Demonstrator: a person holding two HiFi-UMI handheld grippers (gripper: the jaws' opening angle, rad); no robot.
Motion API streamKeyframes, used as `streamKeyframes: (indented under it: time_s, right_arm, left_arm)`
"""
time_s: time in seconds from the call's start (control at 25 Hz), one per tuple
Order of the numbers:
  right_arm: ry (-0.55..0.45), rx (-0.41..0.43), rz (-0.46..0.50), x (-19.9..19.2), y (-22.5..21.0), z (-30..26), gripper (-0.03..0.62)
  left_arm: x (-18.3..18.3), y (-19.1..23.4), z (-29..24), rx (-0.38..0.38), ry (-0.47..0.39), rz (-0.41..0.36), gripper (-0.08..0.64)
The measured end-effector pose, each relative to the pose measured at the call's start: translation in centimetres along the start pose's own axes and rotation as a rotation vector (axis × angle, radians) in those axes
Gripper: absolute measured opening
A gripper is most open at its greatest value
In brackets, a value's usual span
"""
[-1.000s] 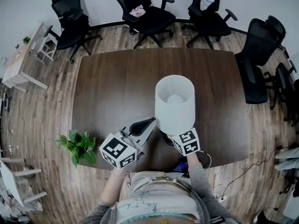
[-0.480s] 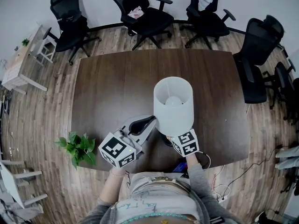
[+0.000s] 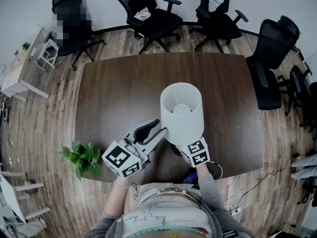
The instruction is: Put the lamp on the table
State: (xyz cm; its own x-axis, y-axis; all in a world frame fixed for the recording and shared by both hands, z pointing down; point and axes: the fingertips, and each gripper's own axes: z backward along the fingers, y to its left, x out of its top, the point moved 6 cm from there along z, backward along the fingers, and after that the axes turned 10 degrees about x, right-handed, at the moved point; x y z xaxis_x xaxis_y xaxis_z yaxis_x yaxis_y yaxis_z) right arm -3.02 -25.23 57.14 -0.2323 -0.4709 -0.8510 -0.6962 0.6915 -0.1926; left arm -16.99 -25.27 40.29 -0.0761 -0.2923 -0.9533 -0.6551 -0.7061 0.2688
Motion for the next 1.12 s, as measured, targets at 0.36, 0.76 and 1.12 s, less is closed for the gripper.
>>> streamKeyframes:
  time_s: [0.36, 0.76, 1.12]
  right_arm:
    - [-0.007, 0.000, 0.001, -0.1, -0.1, 0.2, 0.034]
    - [-0.007, 0.004, 0.014, -0.1, 0.2, 0.1, 0.034]
    - [-0.013, 0.011, 0.020, -0.3, 0.4, 0.4, 0.034]
  left_arm:
    - [0.5, -0.3, -0.2, -0.033, -0.047, 0.014, 0.307]
    - [0.2, -0.3, -1.7, -0.111, -0.009, -0.002, 0.414]
    - [-0.4, -1.1, -3.2, -0.129, 0.043, 0.001, 0.442]
